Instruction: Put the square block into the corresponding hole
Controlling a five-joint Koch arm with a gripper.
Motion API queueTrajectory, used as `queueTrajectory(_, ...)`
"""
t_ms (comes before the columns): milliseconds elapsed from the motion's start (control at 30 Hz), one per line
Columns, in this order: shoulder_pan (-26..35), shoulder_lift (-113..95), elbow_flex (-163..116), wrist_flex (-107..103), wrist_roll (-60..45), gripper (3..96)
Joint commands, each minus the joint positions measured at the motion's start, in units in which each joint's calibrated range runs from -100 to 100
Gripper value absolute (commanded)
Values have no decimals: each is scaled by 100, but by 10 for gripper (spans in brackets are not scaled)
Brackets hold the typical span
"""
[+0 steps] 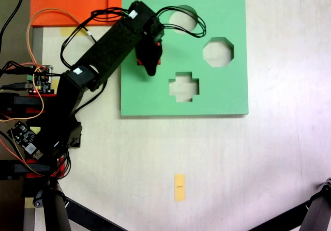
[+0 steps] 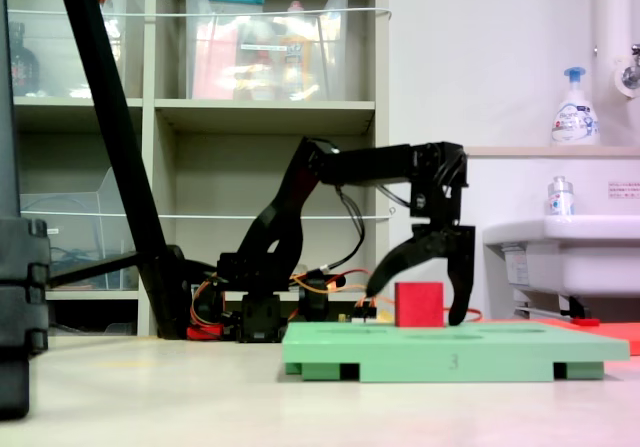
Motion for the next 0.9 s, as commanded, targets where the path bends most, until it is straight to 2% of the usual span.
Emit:
queueTrajectory(33, -34, -469, 152, -29, -39, 897)
queueTrajectory(200, -20, -1656, 162, -29, -93, 897)
queueTrajectory(367, -88, -4002, 272, -29, -1026, 889)
queueTrajectory(400, -181, -4533, 272, -29, -1397, 845)
queueTrajectory(500, -293, -6139, 282, -29, -1744, 616)
queueTrajectory(600, -527, -7396, 282, -29, -2007, 528)
queueTrajectory(767, -1529, -9268, 272, 0, -3780, 527)
queueTrajectory(900, -2413, -9617, 232, 751, -4972, 527)
